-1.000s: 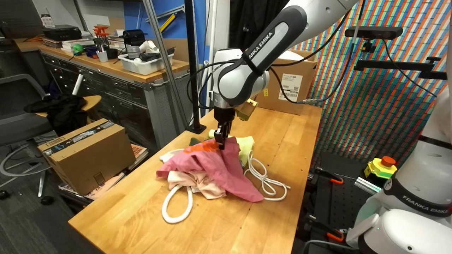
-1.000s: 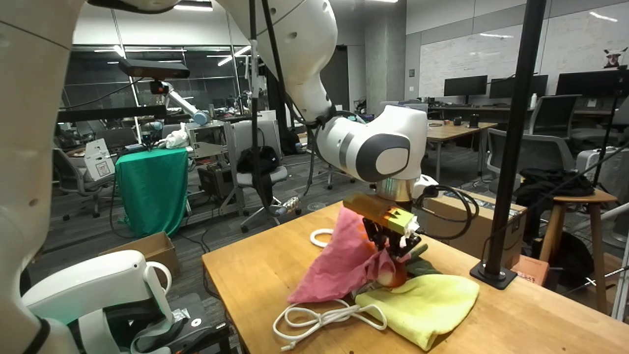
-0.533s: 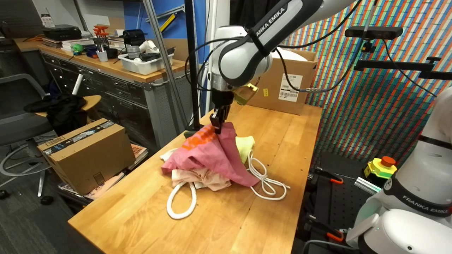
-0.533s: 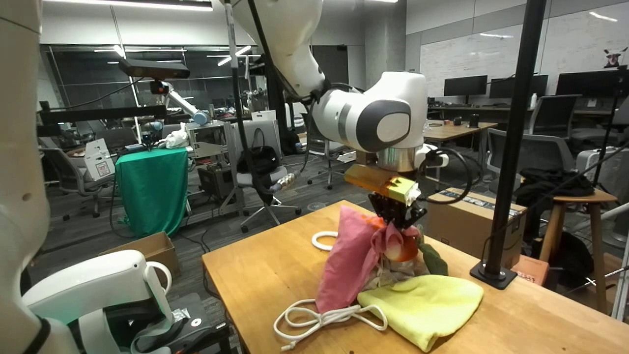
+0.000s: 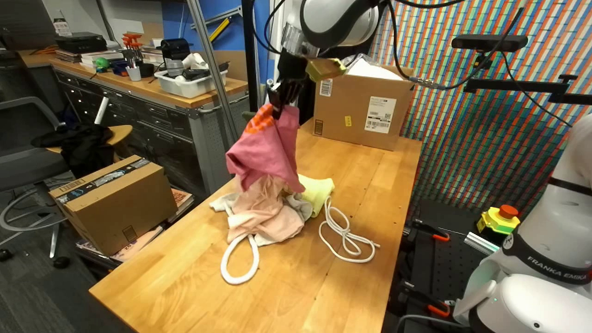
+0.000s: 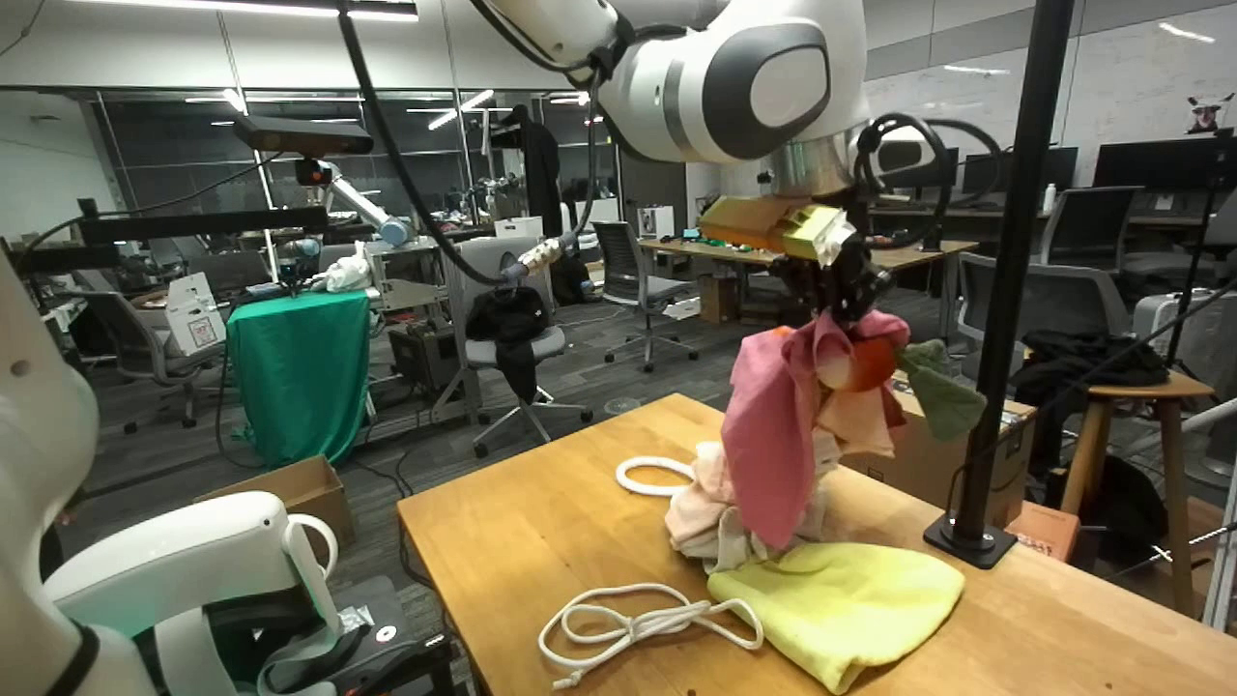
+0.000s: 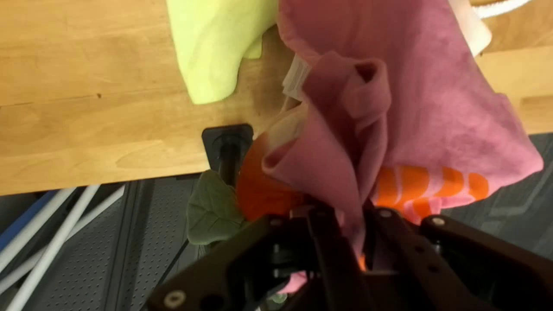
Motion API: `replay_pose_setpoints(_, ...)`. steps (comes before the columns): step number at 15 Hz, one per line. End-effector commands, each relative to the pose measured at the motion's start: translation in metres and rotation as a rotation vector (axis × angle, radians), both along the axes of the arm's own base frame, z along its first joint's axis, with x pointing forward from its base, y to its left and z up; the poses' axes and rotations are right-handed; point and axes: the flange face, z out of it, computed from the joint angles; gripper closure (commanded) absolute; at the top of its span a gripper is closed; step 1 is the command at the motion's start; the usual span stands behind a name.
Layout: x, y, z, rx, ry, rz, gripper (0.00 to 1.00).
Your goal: Separate the objects on the table.
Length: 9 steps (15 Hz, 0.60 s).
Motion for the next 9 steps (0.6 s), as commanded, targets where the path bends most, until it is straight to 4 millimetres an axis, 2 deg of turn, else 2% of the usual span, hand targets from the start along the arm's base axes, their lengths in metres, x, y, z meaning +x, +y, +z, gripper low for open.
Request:
replay_pose_setpoints(1,-0.008,-0.018,0.057,-0.013,-0.132,-0.100,0.94)
replay_pose_setpoints(4,-0.014,-0.038,0.088,-0.029,-0.210,-0.183,0.94)
replay_pose_setpoints(7,-0.020,-0.061,0.110,-0.041,-0.282,-0.281,0.94)
replay_pose_setpoints(9,-0.026,-0.080,0.132,0.003,-0.323,-0.377,0.94)
